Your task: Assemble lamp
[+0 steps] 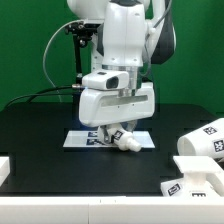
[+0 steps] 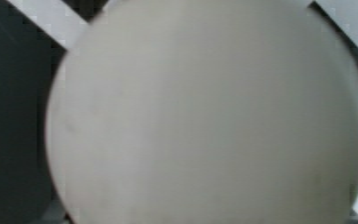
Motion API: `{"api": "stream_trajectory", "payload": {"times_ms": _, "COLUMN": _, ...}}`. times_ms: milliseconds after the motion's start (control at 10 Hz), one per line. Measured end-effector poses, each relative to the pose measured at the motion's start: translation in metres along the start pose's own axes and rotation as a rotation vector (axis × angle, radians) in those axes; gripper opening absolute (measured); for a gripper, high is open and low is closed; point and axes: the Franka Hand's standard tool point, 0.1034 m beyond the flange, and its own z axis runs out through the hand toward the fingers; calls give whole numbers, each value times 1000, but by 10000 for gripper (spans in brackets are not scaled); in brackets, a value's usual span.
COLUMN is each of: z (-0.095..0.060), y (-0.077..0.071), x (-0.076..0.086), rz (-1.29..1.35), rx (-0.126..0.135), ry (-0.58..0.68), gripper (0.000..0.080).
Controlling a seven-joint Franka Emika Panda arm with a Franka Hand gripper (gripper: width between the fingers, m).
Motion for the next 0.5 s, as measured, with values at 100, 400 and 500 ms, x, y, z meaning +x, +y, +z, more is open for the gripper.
{"api": "stream_trajectory", "payload": {"times_ms": 100, "z": 0, "y": 0, "x": 0, "rz": 0, "rx": 0, "ry": 0, "gripper": 424}}
{"api": "stream_trajectory", "payload": {"times_ms": 400, "z": 0, "y": 0, "x": 0, "rz": 0, "rx": 0, "ry": 0, "gripper": 424}}
{"api": "stream_trajectory", "payload": {"times_ms": 500, "z": 0, "y": 0, "x": 0, "rz": 0, "rx": 0, "ry": 0, "gripper": 424}}
